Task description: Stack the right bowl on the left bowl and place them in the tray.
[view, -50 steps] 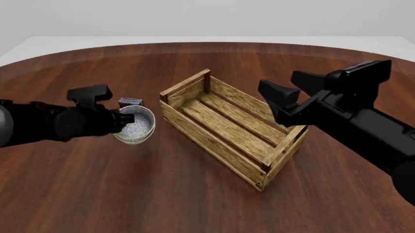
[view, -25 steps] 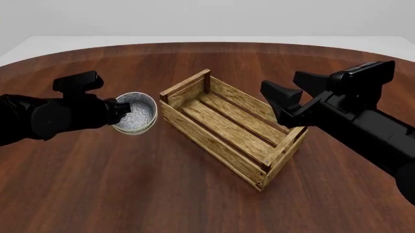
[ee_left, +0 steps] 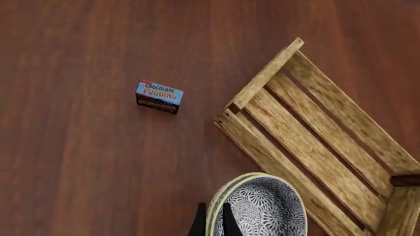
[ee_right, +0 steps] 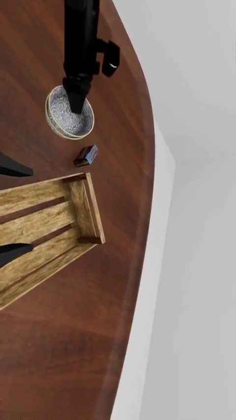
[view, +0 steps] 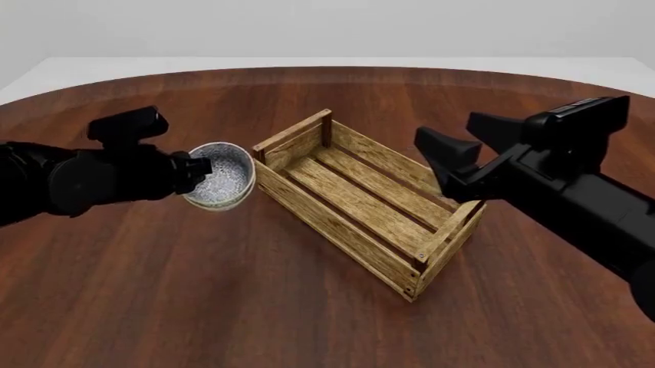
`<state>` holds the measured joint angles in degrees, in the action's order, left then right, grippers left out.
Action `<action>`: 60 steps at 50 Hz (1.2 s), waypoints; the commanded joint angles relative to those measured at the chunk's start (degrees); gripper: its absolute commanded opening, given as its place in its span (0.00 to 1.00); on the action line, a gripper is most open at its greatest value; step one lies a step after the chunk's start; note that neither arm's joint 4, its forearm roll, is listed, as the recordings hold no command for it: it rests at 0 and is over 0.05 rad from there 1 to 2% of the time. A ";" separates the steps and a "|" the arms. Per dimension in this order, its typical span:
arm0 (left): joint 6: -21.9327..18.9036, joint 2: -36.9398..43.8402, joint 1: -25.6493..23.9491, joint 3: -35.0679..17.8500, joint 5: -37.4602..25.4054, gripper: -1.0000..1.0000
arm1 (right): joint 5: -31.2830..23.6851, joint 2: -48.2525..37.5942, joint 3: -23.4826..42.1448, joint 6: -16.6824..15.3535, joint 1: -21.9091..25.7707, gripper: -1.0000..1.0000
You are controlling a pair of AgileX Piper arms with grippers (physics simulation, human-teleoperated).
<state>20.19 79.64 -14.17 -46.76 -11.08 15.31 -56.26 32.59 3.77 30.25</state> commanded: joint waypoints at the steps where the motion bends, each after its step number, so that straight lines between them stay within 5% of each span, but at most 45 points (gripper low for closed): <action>1: -2.98 5.00 -0.99 -4.27 1.97 0.00 | -0.28 0.78 -0.10 -0.19 -0.72 1.00; 29: -5.90 14.03 -5.35 -23.40 -7.36 0.00 | -1.95 4.34 -0.73 -0.05 -1.90 1.00; 60: -3.44 28.25 -11.30 -41.26 -13.94 0.00 | -2.41 5.31 -1.02 -0.17 -1.94 1.00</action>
<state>18.35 101.50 -24.20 -82.83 -27.75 12.99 -51.31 31.61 3.47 28.08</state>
